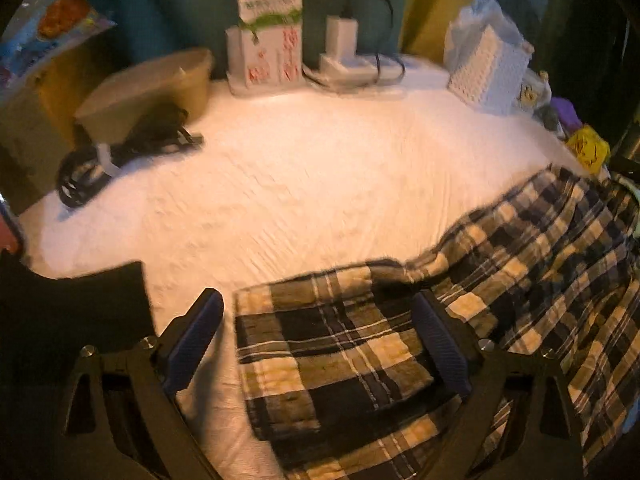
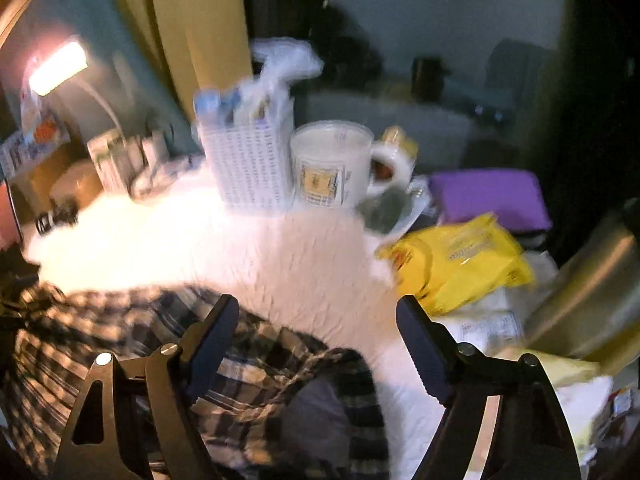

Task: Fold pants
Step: 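Grasp the plaid pants waistband edge with both grippers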

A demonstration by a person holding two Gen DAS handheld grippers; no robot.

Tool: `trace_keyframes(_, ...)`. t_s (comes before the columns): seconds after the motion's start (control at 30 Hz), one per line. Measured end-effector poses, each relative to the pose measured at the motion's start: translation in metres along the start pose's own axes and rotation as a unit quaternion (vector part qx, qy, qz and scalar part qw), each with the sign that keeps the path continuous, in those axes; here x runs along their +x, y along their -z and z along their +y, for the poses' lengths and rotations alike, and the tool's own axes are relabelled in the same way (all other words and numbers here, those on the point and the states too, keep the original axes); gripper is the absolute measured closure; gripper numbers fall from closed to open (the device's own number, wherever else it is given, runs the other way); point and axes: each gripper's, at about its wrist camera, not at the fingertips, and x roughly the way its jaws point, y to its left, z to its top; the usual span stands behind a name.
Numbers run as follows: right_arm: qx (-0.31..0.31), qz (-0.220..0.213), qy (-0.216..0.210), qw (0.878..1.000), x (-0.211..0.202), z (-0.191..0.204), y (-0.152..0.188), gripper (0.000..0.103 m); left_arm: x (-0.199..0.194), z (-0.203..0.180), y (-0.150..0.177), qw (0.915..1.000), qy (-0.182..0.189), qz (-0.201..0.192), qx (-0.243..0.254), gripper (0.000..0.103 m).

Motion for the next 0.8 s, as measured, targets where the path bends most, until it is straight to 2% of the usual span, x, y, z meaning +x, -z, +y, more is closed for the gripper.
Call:
trace_keyframes(0.1,-0.021,0.046,-0.004,0.999,0.027,0.005,0.009,0.024,0.001,-0.009,0.003,0.9996,-0.012,-0.007,0.023,0.016)
trace_keyframes(0.17,-0.034,0.071,-0.005,0.997,0.041,0.007,0.018,0.035,-0.002,-0.011,0.005,0.9996,-0.008,-0.013,0.024,0.022)
trace_keyframes(0.2,-0.038,0.078,-0.002,0.996,0.045,0.006,0.022,0.043,-0.004,-0.013,0.006,0.9994,-0.007,-0.019,0.027,0.033)
trace_keyframes(0.23,-0.037,0.083,-0.004,0.996,0.048,0.005,0.025,0.056,-0.005,-0.016,0.007,0.9992,-0.001,-0.024,0.031,0.044)
trace_keyframes(0.27,-0.034,0.085,-0.012,0.996,0.050,0.004,0.027,0.062,-0.006,-0.019,0.006,0.9989,0.004,-0.027,0.038,0.068)
trace_keyframes(0.3,-0.032,0.080,-0.017,0.996,0.048,0.004,0.029,0.070,-0.007,-0.023,0.006,0.9986,0.009,-0.027,0.045,0.086)
trace_keyframes(0.33,-0.035,0.078,-0.018,0.996,0.046,0.006,0.030,0.074,-0.008,-0.026,0.006,0.9981,0.012,-0.026,0.054,0.092)
trace_keyframes(0.43,-0.059,0.059,-0.007,0.996,0.033,0.020,0.031,0.075,-0.012,-0.032,0.003,0.9971,0.007,-0.037,0.067,0.096)
trace_keyframes(0.57,-0.093,-0.002,0.032,0.995,0.002,0.035,0.020,0.076,-0.037,-0.023,-0.013,0.9947,-0.004,-0.091,0.048,0.097)
trace_keyframes(0.8,-0.107,-0.101,0.070,0.987,-0.039,0.043,-0.018,0.076,-0.066,-0.006,-0.064,0.9810,-0.047,-0.183,0.046,0.097)
